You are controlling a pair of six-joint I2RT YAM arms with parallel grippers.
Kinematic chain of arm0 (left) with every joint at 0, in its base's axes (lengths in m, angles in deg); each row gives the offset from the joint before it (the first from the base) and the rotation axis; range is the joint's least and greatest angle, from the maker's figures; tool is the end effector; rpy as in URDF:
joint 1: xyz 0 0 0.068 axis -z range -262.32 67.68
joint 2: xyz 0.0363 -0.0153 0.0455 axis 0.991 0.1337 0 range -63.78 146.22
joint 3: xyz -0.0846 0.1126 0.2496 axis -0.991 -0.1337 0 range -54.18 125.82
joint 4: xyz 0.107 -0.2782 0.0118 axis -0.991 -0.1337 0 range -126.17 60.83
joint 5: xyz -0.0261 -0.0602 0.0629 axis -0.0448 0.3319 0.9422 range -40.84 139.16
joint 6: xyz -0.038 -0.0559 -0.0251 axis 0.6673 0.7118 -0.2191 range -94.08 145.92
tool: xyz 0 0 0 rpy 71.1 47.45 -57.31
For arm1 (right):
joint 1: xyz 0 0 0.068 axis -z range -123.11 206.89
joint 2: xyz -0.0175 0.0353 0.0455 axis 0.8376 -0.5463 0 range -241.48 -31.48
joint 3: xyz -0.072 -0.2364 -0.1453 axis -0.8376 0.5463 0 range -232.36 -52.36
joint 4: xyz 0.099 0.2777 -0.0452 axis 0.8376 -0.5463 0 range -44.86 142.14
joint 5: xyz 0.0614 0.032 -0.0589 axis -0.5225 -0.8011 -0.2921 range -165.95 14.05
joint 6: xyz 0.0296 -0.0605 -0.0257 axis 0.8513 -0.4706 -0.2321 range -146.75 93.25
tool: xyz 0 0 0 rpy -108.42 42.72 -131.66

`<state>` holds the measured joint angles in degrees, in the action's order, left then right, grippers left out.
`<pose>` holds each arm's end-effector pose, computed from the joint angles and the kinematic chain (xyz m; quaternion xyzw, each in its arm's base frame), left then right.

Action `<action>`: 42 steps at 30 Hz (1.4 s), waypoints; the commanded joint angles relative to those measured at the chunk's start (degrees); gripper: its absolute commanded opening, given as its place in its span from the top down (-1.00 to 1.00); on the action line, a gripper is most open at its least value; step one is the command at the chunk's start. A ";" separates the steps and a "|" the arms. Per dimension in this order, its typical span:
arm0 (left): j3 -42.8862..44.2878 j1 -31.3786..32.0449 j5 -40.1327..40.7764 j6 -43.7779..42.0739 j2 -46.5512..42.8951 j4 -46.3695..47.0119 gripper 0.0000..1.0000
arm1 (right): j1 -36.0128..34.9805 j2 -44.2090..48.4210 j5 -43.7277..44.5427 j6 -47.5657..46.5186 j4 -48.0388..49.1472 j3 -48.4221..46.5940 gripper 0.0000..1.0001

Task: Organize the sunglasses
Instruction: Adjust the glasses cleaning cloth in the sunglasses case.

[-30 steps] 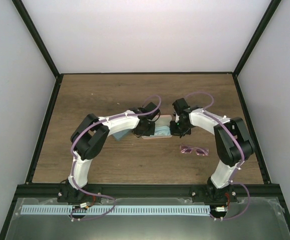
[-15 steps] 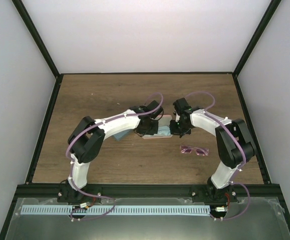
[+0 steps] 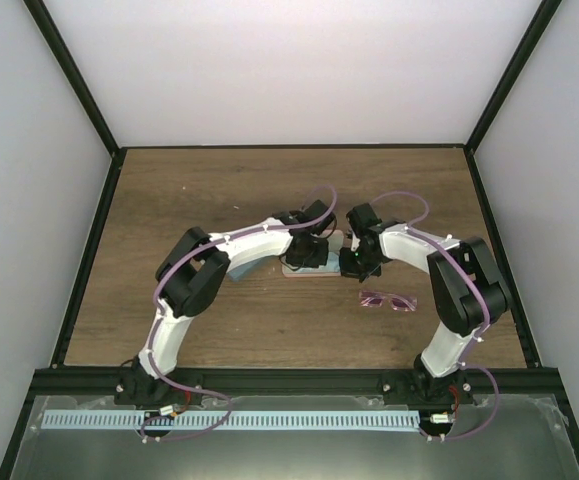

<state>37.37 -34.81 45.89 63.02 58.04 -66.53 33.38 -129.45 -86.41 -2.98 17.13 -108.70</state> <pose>0.3306 -0.3658 0.1350 0.0945 0.9761 -0.1512 0.1246 0.3087 0.1460 0.1163 -0.0083 0.9891 0.1294 0.0699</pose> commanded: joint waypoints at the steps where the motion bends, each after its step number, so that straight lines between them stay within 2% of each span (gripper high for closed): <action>1: 0.12 -0.40 -0.41 -0.98 1.85 -0.30 0.88 | -0.40 -0.02 -0.87 0.75 0.99 0.74 0.96; 16: -7.38 -1.72 5.37 -0.64 -1.12 -1.50 0.88 | -0.40 -0.70 -1.04 0.84 2.04 1.23 0.96; 28: -5.37 -1.94 4.36 -0.45 -2.04 -1.84 0.86 | -0.43 0.57 -1.58 0.41 1.82 0.30 0.96; 34: -2.11 -1.80 1.89 -0.62 -3.82 -2.00 0.61 | -0.41 4.10 -2.54 0.95 1.95 -0.11 0.97; 38: -0.75 -1.83 3.32 -1.06 -5.66 -3.48 0.48 | -0.43 5.81 -3.47 1.82 2.30 0.23 0.94; 42: -0.87 -2.05 6.41 -2.71 -6.77 -5.64 0.39 | -0.40 6.52 -5.95 2.89 4.00 0.61 0.71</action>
<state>35.03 -36.43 49.32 61.93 54.39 -69.27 33.38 -124.45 -89.73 -1.45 19.38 -107.93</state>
